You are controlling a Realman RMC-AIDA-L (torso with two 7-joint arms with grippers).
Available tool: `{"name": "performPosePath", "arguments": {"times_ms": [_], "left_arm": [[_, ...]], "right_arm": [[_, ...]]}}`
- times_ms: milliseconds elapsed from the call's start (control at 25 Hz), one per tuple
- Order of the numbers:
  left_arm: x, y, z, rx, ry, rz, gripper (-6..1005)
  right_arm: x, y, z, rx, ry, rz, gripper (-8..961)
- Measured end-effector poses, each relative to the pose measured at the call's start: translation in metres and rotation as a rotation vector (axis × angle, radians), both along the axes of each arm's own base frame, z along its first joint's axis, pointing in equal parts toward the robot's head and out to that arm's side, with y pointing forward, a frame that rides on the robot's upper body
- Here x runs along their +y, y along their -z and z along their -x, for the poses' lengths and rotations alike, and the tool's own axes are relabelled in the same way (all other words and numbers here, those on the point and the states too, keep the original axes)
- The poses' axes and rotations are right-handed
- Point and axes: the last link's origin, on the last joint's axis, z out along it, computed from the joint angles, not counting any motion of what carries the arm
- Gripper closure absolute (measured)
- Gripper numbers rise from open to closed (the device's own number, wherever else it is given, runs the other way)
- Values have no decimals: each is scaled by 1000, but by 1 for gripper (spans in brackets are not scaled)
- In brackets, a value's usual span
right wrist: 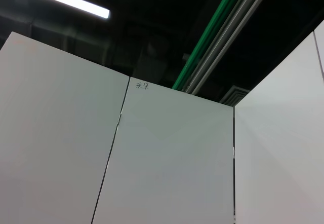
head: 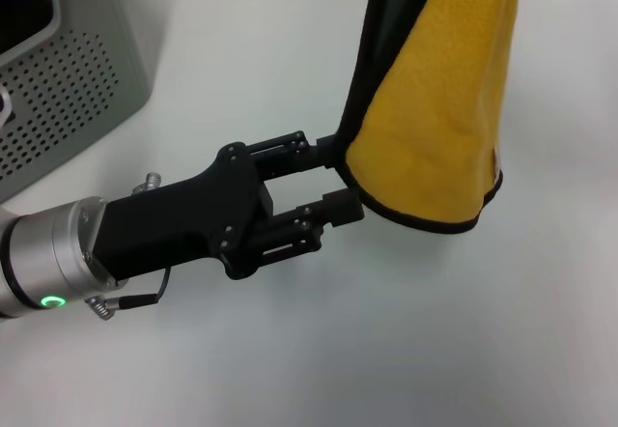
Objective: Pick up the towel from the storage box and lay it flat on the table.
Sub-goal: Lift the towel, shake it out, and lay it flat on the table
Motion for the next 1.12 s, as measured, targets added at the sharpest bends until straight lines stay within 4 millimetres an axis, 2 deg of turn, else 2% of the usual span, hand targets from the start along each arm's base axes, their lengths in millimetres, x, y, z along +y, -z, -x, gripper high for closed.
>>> {"name": "performPosePath", "arguments": {"times_ms": [520,760,1120], "left_arm": [[1,-1,0,-17,-13,-16,461],[2,0,-2,-18,-10,-12,701],[3,2,-1,-4,-15,-7,770]], "right_arm": [[-1,-1,0,2,-5,-1,940],[-1,-1,0,2,-7,0,939],[-1,0,0,3,-8,1,938]]}}
